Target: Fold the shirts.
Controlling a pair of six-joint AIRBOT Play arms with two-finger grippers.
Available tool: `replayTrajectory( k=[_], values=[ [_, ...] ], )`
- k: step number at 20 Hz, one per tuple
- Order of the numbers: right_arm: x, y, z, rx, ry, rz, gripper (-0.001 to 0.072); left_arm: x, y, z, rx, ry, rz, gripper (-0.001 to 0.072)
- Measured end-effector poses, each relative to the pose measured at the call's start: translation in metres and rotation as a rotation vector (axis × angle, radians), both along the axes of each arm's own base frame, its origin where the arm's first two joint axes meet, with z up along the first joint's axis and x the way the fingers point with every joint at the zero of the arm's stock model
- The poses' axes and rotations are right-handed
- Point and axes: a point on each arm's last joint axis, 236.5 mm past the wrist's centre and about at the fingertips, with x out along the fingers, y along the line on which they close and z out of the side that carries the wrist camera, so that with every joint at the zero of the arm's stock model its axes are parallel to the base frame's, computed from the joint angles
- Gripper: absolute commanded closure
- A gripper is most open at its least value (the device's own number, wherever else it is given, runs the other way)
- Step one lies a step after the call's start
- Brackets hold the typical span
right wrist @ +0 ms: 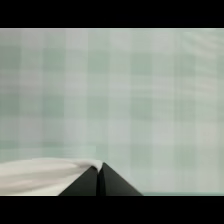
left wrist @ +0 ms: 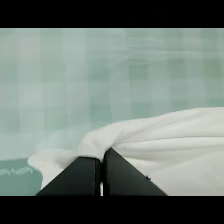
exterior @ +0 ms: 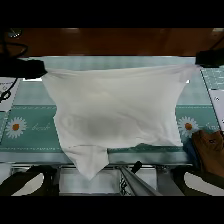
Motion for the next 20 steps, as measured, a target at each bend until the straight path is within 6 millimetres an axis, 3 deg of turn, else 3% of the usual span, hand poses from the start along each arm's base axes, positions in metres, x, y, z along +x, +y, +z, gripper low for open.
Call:
replayTrajectory(
  k=[5,10,16,20],
  values=[
    [0.079,0.008,-0.041,0.113,-0.14,-0.046,0.0692,0.079,-0.003,-0.045,-0.058,-0.096,0.07,0.0687],
    [0.118,0.007,-0.08,0.168,-0.194,-0.084,0.0692,0.123,-0.001,-0.085,-0.056,-0.155,0.112,0.0687],
    [0.127,0.006,-0.1,0.176,-0.185,-0.093,0.0692,0.138,-0.019,-0.118,-0.033,-0.164,0.08,0.0686],
    [0.102,0.004,-0.128,0.144,-0.033,-0.074,0.0692,0.111,-0.023,-0.158,0.033,0.0,-0.002,0.0687]
  ],
)
